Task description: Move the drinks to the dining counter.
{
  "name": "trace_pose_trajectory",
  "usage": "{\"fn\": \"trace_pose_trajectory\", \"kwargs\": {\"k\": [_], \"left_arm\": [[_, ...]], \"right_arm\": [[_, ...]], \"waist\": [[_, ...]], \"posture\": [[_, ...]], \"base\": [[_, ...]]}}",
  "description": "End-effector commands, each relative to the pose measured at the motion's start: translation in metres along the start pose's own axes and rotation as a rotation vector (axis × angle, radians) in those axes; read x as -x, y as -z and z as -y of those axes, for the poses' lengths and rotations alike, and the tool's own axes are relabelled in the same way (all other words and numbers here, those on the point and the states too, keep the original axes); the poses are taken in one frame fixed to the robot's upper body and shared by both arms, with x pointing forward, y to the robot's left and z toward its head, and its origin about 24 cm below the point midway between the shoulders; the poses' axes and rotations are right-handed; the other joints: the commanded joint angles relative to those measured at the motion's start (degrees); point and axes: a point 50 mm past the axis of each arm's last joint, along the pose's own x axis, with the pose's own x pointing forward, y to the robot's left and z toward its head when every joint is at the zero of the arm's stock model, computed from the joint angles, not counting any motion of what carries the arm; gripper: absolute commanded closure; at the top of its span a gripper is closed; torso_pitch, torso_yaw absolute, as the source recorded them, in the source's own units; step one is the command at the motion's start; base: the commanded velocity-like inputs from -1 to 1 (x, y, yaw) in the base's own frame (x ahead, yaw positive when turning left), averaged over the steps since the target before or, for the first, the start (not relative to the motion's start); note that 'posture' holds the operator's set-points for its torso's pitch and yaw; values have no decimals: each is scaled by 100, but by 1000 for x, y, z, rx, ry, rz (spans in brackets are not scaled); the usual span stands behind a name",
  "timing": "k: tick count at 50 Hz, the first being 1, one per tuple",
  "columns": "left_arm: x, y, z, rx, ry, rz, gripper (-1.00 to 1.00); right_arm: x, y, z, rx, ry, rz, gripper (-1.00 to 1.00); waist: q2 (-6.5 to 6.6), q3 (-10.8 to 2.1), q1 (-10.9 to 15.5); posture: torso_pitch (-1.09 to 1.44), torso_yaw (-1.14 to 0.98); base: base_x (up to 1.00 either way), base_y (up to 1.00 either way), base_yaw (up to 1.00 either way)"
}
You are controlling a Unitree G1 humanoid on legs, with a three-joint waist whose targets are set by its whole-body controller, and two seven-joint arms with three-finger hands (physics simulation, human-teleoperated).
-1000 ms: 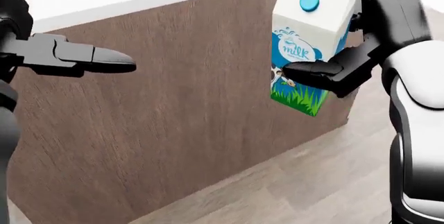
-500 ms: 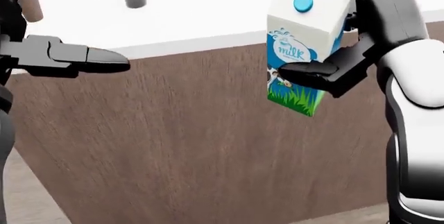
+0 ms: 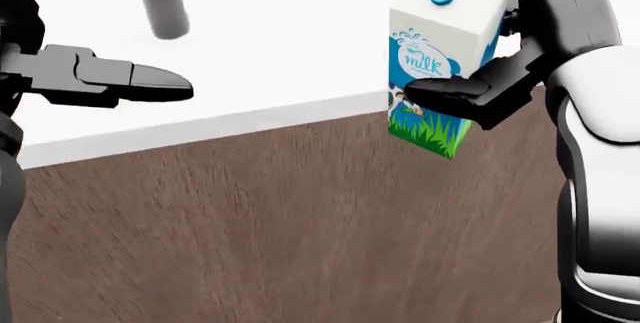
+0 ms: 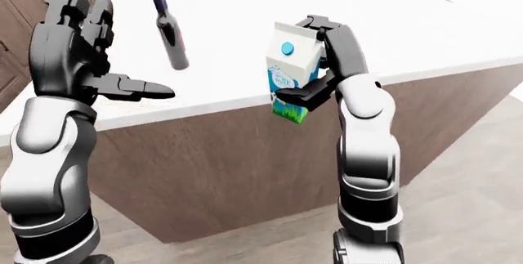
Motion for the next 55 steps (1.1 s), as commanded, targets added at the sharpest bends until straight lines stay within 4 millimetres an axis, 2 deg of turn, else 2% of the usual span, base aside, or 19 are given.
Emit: {"fn": "trace_pose_trajectory", "kwargs": {"k": [1,4,5,8,10,12,15,16,17,19,22,24,26,27,29,30,35,46,55], "left_arm": [[-1,-13,-4,-13,-23,69,-100],[0,-13,-6,-12,-28,70,-100],[0,-13,-5,-16,-28,70,-100],[1,-13,-6,-17,-28,68,-100],[1,-13,-6,-16,-28,68,-100],[1,-13,-5,-15,-27,68,-100],[1,-12,-5,-15,-28,67,-100],[1,-12,-5,-17,-28,67,-100],[1,-12,-5,-15,-28,66,-100],[1,-11,-5,-17,-28,66,-100],[1,-12,-6,-18,-27,66,-100],[1,-12,-6,-16,-27,67,-100],[0,-12,-5,-16,-24,68,-100],[0,-13,-4,-16,-24,69,-100],[-1,-13,-4,-17,-24,71,-100],[-1,-14,-4,-14,-24,70,-100],[-2,-15,-5,-15,-25,73,-100],[0,-16,-9,-19,-36,79,-100],[0,-22,-12,-24,-45,90,-100]], "right_arm": [[3,-22,3,11,17,119,100],[5,-21,3,28,17,118,100],[5,-21,2,28,11,120,100],[6,-22,2,22,9,125,100],[6,-22,2,23,10,125,100],[6,-22,3,24,12,125,100],[6,-21,2,23,12,124,100],[6,-21,2,23,12,124,100],[6,-21,2,24,13,124,100],[6,-20,2,24,13,122,100],[5,-19,3,49,21,105,100],[5,-19,3,43,22,107,100],[5,-19,3,41,21,109,100],[5,-19,3,42,21,107,100],[5,-20,4,42,26,107,100],[4,-20,4,41,25,109,100],[1,-22,5,40,24,115,100],[-12,-30,11,61,18,114,100],[-42,-15,19,52,14,83,100]], "waist": [[14,-147,36],[-21,-267,12],[28,-389,62],[92,-276,69],[116,-304,92],[37,-320,99],[-278,-263,109],[-289,-340,125],[-239,-294,89],[-355,-230,76],[-258,-257,41],[-182,-97,11],[-73,-48,-32],[23,-68,-64],[359,-227,-107],[100,-109,-55],[-92,-197,20],[-41,-262,71],[-30,-281,40]], "posture": [[0,0],[0,0],[0,0],[0,0],[0,0],[0,0],[0,0],[0,0],[0,0],[0,0],[0,0],[0,0],[0,0],[0,0],[0,0],[0,0],[0,0],[0,0],[0,0]], "base": [[0,0,0],[0,0,0],[0,0,20],[0,0,33],[0,0,33],[0,0,33],[0,0,33],[0,0,32],[0,0,34],[0,0,33],[0,0,25],[0,0,0],[0,0,0],[0,0,0],[0,0,0],[0,0,0],[0,0,0],[0,0,0],[0,0,0]]}}
